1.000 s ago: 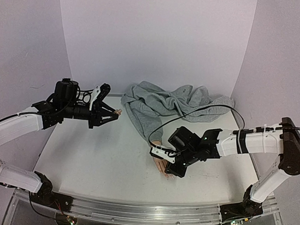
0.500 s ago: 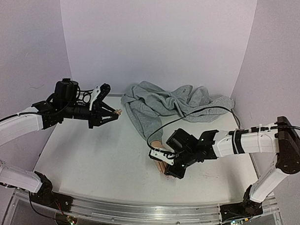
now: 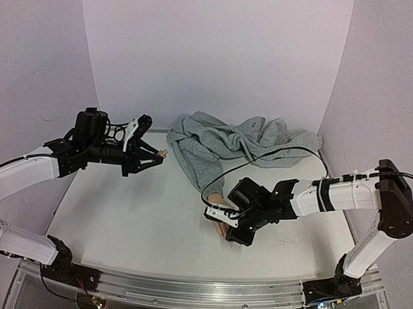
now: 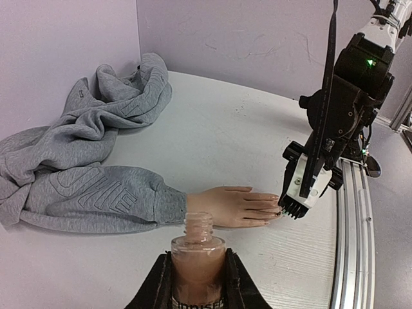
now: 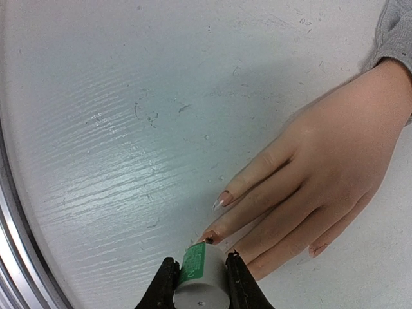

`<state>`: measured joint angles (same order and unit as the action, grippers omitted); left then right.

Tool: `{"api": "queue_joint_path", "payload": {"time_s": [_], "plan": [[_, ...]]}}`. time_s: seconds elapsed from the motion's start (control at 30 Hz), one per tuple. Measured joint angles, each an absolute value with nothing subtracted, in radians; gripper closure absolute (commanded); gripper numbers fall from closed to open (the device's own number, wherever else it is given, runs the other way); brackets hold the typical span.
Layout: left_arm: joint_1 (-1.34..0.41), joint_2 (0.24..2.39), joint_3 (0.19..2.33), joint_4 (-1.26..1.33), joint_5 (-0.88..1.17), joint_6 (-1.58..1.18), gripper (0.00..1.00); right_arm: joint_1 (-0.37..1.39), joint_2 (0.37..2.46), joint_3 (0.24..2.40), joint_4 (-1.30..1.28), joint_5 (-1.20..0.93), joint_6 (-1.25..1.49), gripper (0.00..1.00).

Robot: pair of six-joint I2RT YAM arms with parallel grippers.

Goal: Paint the nails

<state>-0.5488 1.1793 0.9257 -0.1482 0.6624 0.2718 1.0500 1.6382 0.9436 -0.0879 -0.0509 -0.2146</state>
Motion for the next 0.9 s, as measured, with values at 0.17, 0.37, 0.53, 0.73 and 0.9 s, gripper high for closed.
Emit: {"api": "queue_joint_path", "payload": {"time_s": [0.17, 0.37, 0.53, 0.73, 0.9], "plan": [[-0.549, 1.179, 0.926, -0.148, 0.662, 0.272, 1.00, 1.050, 1.641, 0.944, -0.088, -0.047, -0.214, 1.00], [-0.549, 1.179, 0.926, -0.148, 0.662, 0.272, 1.00, 1.050, 1.644, 0.944, -0.089, -0.044, -0.213, 1.00], [-0.549, 1.179, 0.926, -0.148, 0.662, 0.272, 1.00, 1.050, 1.658, 0.944, -0.090, -0.042, -0.213, 1.00], [-0.549, 1.179, 0.926, -0.148, 0.662, 0.272, 1.00, 1.050, 1.660, 0.944, -0.090, -0.041, -0.213, 1.00], [-0.549, 1.179, 0.926, -0.148, 0.662, 0.272, 1.00, 1.050, 1.660, 0.944, -0.097, -0.041, -0.212, 1.00]]}}
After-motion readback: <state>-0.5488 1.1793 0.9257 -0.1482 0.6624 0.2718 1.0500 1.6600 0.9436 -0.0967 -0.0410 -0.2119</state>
